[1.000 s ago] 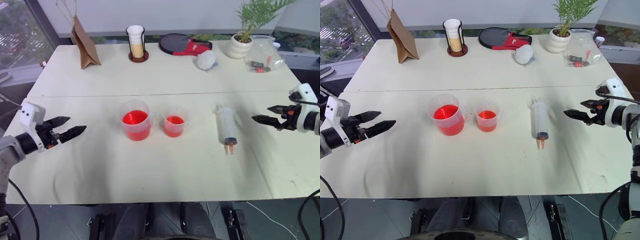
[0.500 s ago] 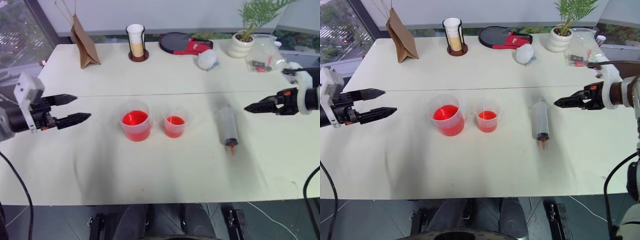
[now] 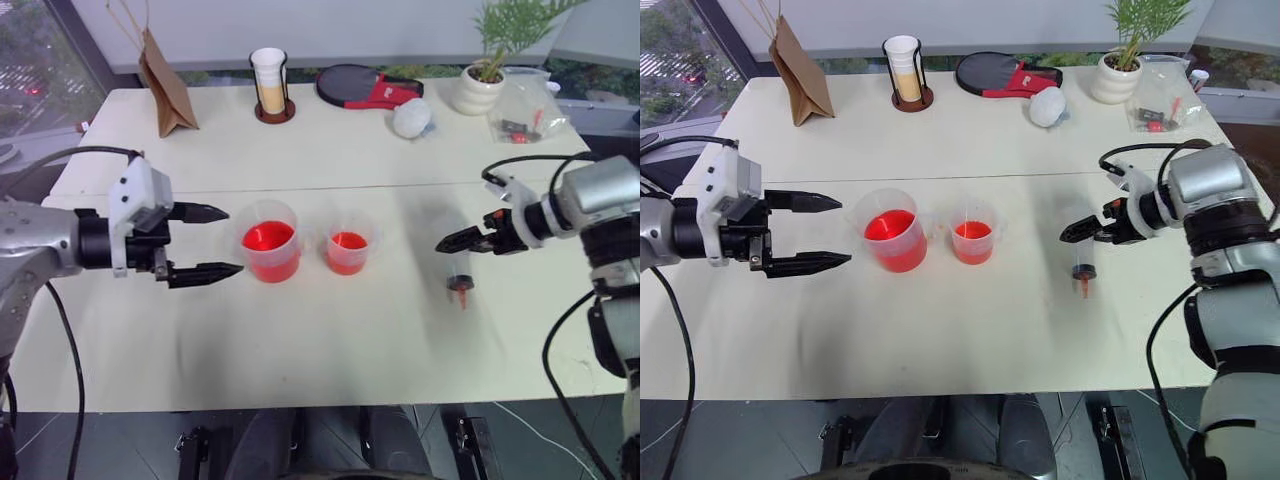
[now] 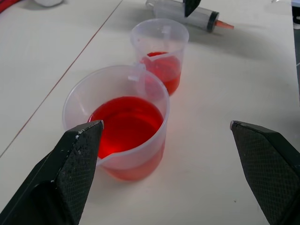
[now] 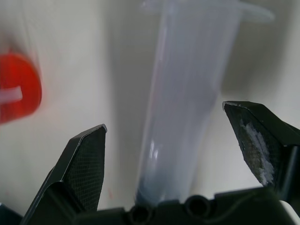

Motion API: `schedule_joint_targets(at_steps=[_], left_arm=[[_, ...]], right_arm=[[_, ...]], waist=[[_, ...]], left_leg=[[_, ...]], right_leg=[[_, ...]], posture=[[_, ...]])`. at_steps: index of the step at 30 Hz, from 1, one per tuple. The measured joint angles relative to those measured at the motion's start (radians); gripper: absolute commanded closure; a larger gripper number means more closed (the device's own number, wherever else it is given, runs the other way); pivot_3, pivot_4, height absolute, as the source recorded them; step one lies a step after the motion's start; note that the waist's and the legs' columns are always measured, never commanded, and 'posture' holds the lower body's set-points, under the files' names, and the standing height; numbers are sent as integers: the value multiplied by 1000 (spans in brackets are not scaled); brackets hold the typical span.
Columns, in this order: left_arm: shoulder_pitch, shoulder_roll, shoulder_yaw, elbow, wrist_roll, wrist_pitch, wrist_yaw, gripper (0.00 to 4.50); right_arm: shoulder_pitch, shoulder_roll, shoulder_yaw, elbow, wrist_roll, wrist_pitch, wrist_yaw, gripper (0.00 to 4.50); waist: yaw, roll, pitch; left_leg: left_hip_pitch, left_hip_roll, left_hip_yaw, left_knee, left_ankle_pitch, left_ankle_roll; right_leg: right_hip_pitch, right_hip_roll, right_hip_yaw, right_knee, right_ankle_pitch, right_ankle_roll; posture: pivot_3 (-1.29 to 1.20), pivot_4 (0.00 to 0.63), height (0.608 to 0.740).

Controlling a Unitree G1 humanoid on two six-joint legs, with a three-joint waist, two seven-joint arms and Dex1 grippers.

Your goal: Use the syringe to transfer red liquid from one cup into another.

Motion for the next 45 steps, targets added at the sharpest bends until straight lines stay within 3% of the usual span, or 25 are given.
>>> schedule_joint_targets(at_steps=[3,5,7,14,18,20,23,26,29,32,36,40,45], left_arm=[[13,-21,-8,-8,2,-1,21,0],[28,-29,-9,-8,3,-1,31,0],[31,-35,-11,-8,3,-1,41,0],[35,-47,10,10,-9,-2,66,0],[-8,-48,92,175,-34,-2,60,0],[-43,-30,128,255,-44,-3,36,0],[-53,9,127,339,-29,-14,-17,0],[-102,14,109,445,6,-40,-48,0],[-122,19,107,514,33,-62,-71,0],[-103,19,111,549,54,-77,-75,0],[-56,19,124,540,53,-72,-71,0],[-27,17,197,419,3,-27,-37,0],[-31,17,222,317,-47,17,-3,0]], right_arm=[[-29,46,6,67,-42,-50,-55,1361],[-43,63,7,105,-61,-74,-71,2534],[-53,77,7,114,-67,-75,-75,3189],[-56,87,-30,107,-54,-37,-85,3199],[-186,107,-236,118,29,-214,-79,3199],[-254,127,-375,-15,95,-399,-68,3199],[-273,217,-486,-235,184,-586,-52,3199],[-258,397,-533,-298,267,-575,-136,3199],[-146,567,-489,-377,293,-655,-170,3199],[-55,667,-455,-432,317,-716,-172,3199],[17,698,-360,-481,285,-820,-144,3199],[167,729,-240,-465,206,-960,-103,3199],[172,773,-206,-357,156,-1080,-93,3199]], waist=[[0,-1,0],[0,-1,0],[-1,-1,-1],[-1,-1,-1],[-6,5,3],[-7,3,2],[-7,-1,0],[-12,-4,-2],[-16,-5,-2],[-16,-5,-2],[-26,-6,-3],[-31,-7,-3],[-31,-7,-3]], left_leg=[[0,0,0,0,0,0],[0,0,0,1,0,0],[0,0,0,1,0,0],[0,0,0,1,0,0],[-1,1,2,0,0,0],[0,2,2,-5,1,-1],[3,2,1,-10,1,-1],[4,2,1,-8,2,-3],[4,1,-2,-7,2,-4],[2,0,-4,-7,2,-4],[2,0,-6,-8,2,-4],[3,0,-6,-8,3,-5],[3,1,-7,-8,5,-8]], right_leg=[[0,0,0,0,0,0],[1,1,0,0,0,0],[1,1,0,0,0,0],[1,1,0,1,0,0],[-3,1,0,1,0,0],[-4,3,-1,1,0,0],[-3,3,-1,1,0,0],[-1,2,-1,1,0,0],[-1,2,-1,2,0,0],[-1,2,-1,5,0,0],[-1,3,-1,6,0,0],[-2,3,-1,6,0,0],[-2,4,-1,5,0,0]], posture=[[0,150,739],[0,150,739],[0,150,739],[0,150,739],[0,150,739],[0,150,739],[0,150,739],[0,150,739],[0,150,739],[0,150,739],[0,150,739],[0,150,739],[0,150,739]])
